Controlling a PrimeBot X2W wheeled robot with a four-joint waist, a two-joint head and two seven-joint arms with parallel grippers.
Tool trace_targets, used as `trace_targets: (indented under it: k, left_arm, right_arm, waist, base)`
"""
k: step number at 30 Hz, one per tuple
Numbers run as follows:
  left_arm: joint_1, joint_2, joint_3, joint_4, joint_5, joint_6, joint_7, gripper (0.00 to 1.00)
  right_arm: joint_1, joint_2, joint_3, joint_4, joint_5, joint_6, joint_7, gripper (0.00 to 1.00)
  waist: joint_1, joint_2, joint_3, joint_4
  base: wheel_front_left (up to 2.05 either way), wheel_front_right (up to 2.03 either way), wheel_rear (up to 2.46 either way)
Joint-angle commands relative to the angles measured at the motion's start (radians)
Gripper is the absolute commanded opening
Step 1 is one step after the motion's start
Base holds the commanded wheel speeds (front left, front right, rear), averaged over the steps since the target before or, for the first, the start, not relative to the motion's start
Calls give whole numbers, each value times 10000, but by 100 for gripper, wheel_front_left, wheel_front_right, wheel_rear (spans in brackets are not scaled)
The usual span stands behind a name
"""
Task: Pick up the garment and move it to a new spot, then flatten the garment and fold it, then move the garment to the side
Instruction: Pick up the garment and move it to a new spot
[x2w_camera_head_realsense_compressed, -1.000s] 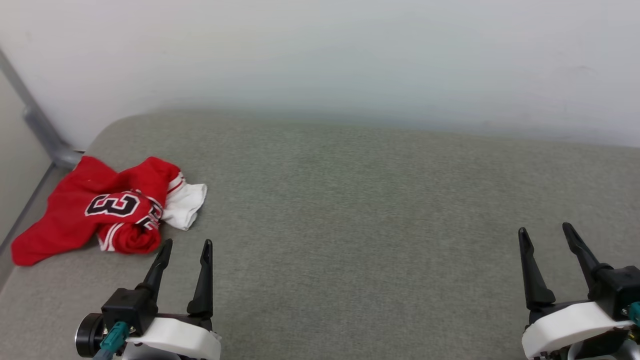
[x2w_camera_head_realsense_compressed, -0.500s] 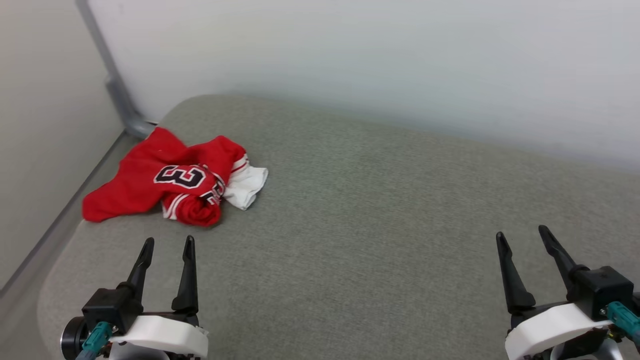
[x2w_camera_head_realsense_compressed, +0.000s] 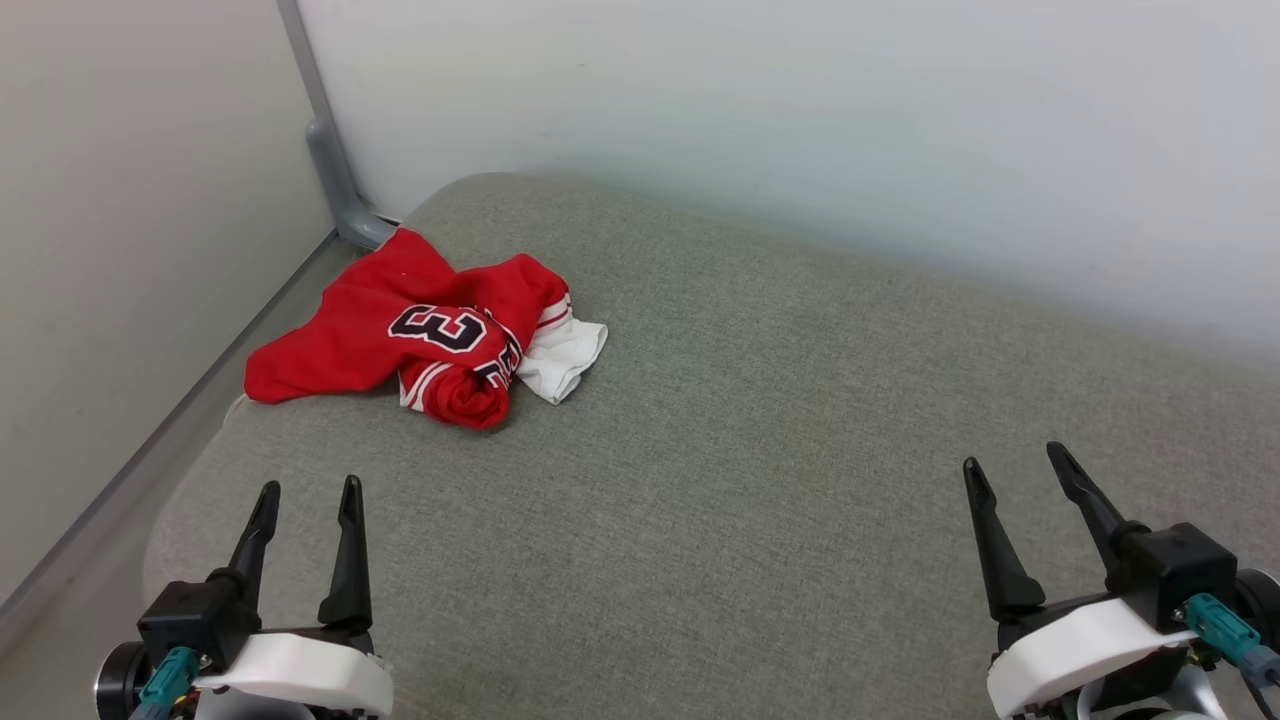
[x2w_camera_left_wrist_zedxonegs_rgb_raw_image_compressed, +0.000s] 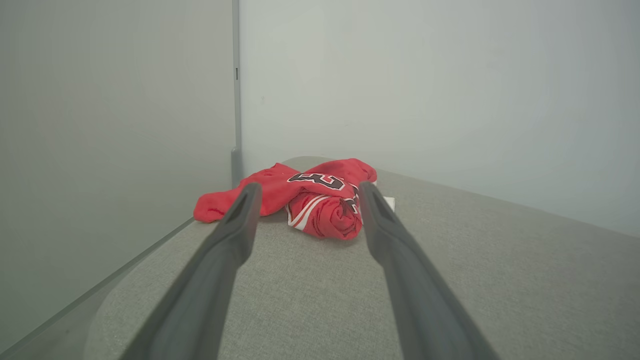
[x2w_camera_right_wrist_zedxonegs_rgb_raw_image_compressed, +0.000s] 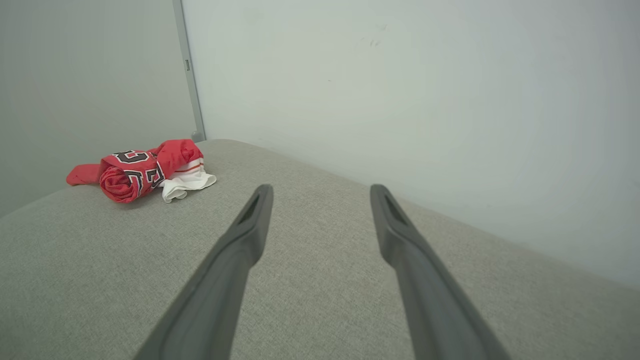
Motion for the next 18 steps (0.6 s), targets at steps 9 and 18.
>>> trace_targets:
  k: [9, 18]
  left_arm:
    - [-722, 223, 17, 84, -131, -22, -51, 100]
    - [-2900, 853, -212, 689, -694, -22, -49, 100]
  right_arm:
    - [-417, 6, -37, -278, -254, -3, 164, 100]
    - [-967, 7, -215, -1009, -718, -3, 605, 100]
  waist:
    - [0, 0, 665, -212]
    - [0, 0, 2221, -930]
  base:
    - [0, 0, 0]
    - [0, 0, 0]
